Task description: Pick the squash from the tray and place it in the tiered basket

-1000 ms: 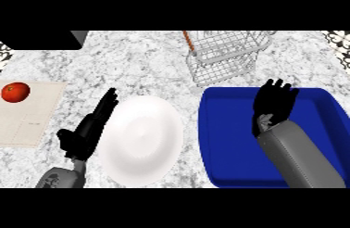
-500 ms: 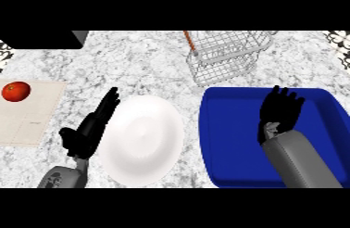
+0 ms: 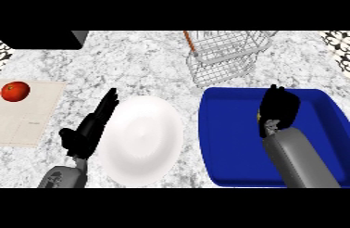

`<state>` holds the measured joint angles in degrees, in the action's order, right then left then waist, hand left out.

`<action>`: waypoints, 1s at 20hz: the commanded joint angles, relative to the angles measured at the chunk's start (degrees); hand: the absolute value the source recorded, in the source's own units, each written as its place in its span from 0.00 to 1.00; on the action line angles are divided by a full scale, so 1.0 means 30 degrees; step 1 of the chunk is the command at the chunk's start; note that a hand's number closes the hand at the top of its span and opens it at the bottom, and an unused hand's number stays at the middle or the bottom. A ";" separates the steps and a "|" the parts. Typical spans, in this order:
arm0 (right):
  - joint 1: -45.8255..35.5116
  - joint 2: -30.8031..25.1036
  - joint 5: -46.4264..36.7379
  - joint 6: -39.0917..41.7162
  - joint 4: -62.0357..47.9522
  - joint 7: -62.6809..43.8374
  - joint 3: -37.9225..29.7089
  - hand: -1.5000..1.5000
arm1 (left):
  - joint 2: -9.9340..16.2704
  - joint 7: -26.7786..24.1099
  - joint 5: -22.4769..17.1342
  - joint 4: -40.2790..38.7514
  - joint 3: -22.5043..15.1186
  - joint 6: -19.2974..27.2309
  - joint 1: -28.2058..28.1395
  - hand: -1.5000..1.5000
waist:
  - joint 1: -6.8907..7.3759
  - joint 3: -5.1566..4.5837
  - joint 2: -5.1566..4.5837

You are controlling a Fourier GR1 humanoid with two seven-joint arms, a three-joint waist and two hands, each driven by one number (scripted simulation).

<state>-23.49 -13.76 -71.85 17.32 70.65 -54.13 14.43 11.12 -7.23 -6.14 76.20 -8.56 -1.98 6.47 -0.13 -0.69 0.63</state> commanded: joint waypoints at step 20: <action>-0.3551 -0.9990 1.2424 0.1236 -0.6346 2.6362 -0.8741 1.00 | -0.0275 0.0612 -0.0151 0.0702 0.0184 -0.0527 0.0356 0.50 | 0.0711 0.0372 -0.0566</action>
<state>-31.14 -40.30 -42.98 17.11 56.79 13.56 -5.42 10.21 -6.30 -5.81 77.93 -8.40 -3.07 7.09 1.85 0.44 -1.27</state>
